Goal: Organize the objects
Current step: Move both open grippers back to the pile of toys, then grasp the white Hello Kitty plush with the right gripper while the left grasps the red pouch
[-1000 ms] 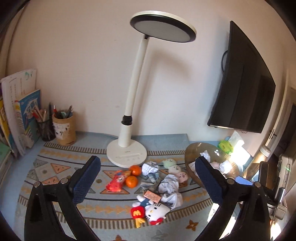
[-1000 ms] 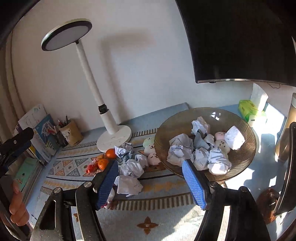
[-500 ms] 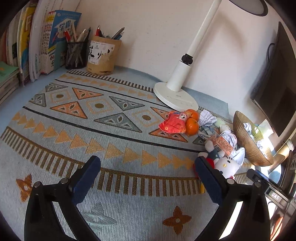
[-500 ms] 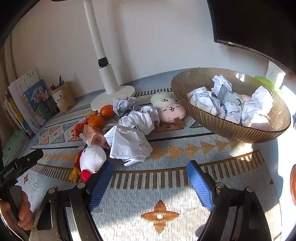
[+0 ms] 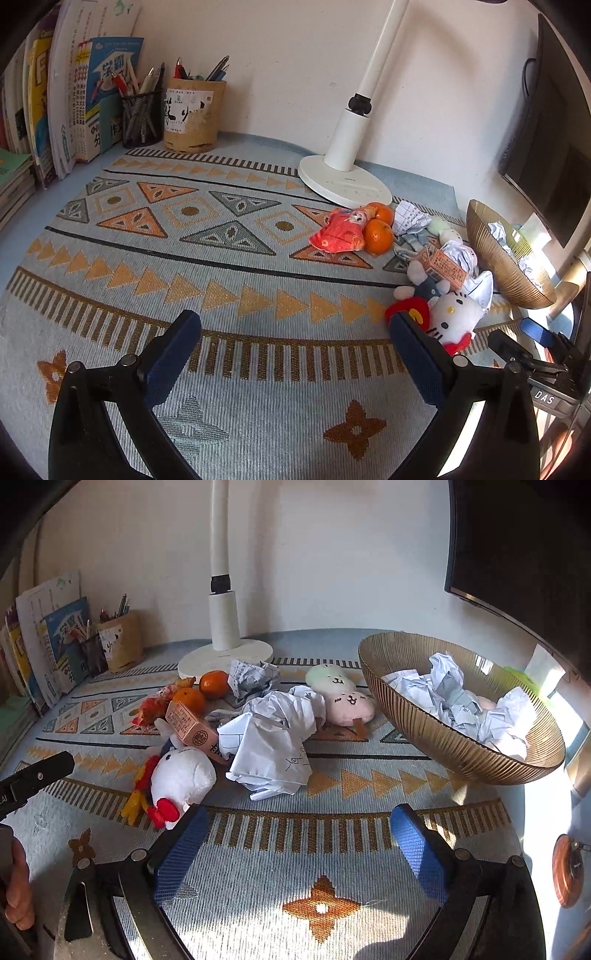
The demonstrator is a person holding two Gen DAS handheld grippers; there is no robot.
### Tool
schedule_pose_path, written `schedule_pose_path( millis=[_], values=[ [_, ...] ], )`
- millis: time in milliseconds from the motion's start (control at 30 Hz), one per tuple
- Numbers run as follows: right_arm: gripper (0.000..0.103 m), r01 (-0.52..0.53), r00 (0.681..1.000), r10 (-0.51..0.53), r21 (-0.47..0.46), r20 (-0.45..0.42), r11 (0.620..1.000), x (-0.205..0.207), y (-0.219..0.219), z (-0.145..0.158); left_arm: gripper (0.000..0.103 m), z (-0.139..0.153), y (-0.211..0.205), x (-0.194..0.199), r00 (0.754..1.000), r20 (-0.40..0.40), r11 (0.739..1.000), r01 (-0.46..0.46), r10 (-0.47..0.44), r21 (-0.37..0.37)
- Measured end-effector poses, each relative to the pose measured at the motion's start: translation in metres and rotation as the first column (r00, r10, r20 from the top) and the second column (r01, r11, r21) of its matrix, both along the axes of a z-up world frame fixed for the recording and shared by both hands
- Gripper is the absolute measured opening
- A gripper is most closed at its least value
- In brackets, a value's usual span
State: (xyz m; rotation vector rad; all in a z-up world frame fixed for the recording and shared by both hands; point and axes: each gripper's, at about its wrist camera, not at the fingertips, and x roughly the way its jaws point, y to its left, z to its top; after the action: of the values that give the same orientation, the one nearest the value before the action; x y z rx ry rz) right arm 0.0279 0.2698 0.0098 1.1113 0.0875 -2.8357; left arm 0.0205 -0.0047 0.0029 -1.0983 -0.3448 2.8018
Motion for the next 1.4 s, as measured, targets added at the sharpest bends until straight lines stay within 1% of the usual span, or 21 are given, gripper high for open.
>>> schedule_pose_path(
  millis=[233, 467, 500, 567, 633, 667, 700, 767, 800, 833, 900, 967, 1067, 1133, 1167, 1200, 1233, 1267, 1300, 1333, 1400],
  values=[
    [0.099, -0.011, 1.0, 0.011, 0.02, 0.0, 1.0, 0.002, -0.005, 0.0, 0.102, -0.002, -0.003, -0.003, 1.0, 0.023, 1.0, -0.003, 0.003, 0.015],
    [0.099, -0.003, 1.0, 0.003, 0.005, -0.008, 1.0, 0.004, -0.004, 0.002, 0.102, -0.004, -0.004, -0.004, 0.999, 0.039, 1.0, -0.014, 0.014, 0.018],
    [0.099, 0.015, 1.0, -0.014, 0.004, -0.025, 1.0, 0.007, -0.003, 0.005, 0.102, -0.005, -0.003, -0.007, 0.998, 0.058, 0.999, -0.035, 0.034, 0.003],
    [0.099, 0.029, 0.998, -0.029, -0.011, -0.062, 1.0, 0.015, -0.001, 0.011, 0.102, -0.009, 0.002, -0.018, 0.988, 0.135, 0.997, -0.064, 0.069, -0.04],
    [0.099, -0.013, 0.999, 0.009, -0.095, -0.045, 0.995, 0.016, 0.001, 0.015, 0.102, -0.011, 0.006, -0.037, 0.978, 0.209, 1.0, -0.001, 0.004, -0.015],
    [0.099, -0.044, 0.999, 0.041, -0.159, -0.023, 0.986, 0.015, 0.002, 0.016, 0.102, -0.009, 0.007, -0.045, 0.976, 0.215, 1.0, 0.02, -0.02, 0.002],
    [0.099, -0.074, 0.997, 0.076, -0.225, 0.001, 0.972, 0.014, 0.001, 0.015, 0.102, -0.005, 0.01, -0.052, 0.978, 0.206, 0.999, 0.035, -0.033, -0.01],
    [0.097, -0.106, 0.99, 0.129, -0.315, 0.054, 0.943, 0.007, -0.004, 0.013, 0.102, 0.004, 0.022, -0.066, 0.984, 0.16, 0.991, 0.099, -0.084, -0.088],
    [0.087, -0.103, 0.987, 0.138, -0.339, 0.083, 0.935, 0.001, -0.006, 0.01, 0.102, 0.006, 0.029, -0.074, 0.984, 0.146, 0.982, 0.128, -0.107, -0.141],
    [0.083, -0.104, 0.982, 0.154, -0.362, 0.112, 0.926, -0.005, -0.008, 0.008, 0.102, 0.007, 0.036, -0.083, 0.981, 0.141, 0.97, 0.16, -0.136, -0.184],
    [0.081, -0.108, 0.971, 0.183, -0.405, 0.152, 0.908, -0.018, -0.012, 0.003, 0.099, 0.004, 0.045, -0.1, 0.969, 0.159, 0.953, 0.219, -0.188, -0.209],
    [0.081, -0.108, 0.964, 0.195, -0.404, 0.18, 0.908, -0.028, -0.018, -0.003, 0.093, 0.001, 0.049, -0.113, 0.965, 0.168, 0.951, 0.234, -0.201, -0.204],
    [0.081, -0.106, 0.963, 0.192, -0.394, 0.187, 0.913, -0.039, -0.027, -0.009, 0.082, -0.003, 0.054, -0.127, 0.962, 0.161, 0.952, 0.247, -0.219, -0.181],
    [0.077, -0.096, 0.961, 0.185, -0.382, 0.205, 0.919, -0.046, -0.032, -0.014, 0.067, -0.008, 0.055, -0.133, 0.963, 0.165, 0.954, 0.24, -0.212, -0.181],
    [0.067, -0.094, 0.957, 0.19, -0.387, 0.219, 0.917, -0.049, -0.033, -0.018, 0.054, -0.011, 0.056, -0.137, 0.964, 0.173, 0.954, 0.233, -0.201, -0.19],
    [0.062, -0.102, 0.957, 0.202, -0.411, 0.207, 0.906, -0.049, -0.032, -0.017, 0.042, -0.013, 0.054, -0.138, 0.965, 0.18, 0.956, 0.226, -0.193, -0.186],
    [0.054, -0.122, 0.955, 0.224, -0.434, 0.192, 0.893, -0.047, -0.032, -0.015, 0.04, -0.013, 0.053, -0.136, 0.965, 0.173, 0.959, 0.228, -0.199, -0.169],
    [0.04, -0.139, 0.955, 0.238, -0.44, 0.178, 0.887, -0.044, -0.033, -0.012, 0.032, -0.01, 0.053, -0.132, 0.969, 0.152, 0.96, 0.222, -0.196, -0.173],
    [0.04, -0.138, 0.96, 0.224, -0.416, 0.166, 0.899, -0.039, -0.035, -0.009, 0.02, -0.007, 0.053, -0.127, 0.971, 0.132, 0.957, 0.221, -0.199, -0.187],
    [0.04, -0.133, 0.965, 0.209, -0.396, 0.156, 0.909, -0.034, -0.036, -0.005, 0.019, -0.003, 0.054, -0.121, 0.973, 0.122, 0.954, 0.217, -0.195, -0.206],
    [0.04, -0.139, 0.968, 0.213, -0.424, 0.132, 0.895, -0.022, -0.032, 0.003, 0.018, 0.006, 0.052, -0.106, 0.978, 0.101, 0.955, 0.202, -0.184, -0.216]
  ],
)
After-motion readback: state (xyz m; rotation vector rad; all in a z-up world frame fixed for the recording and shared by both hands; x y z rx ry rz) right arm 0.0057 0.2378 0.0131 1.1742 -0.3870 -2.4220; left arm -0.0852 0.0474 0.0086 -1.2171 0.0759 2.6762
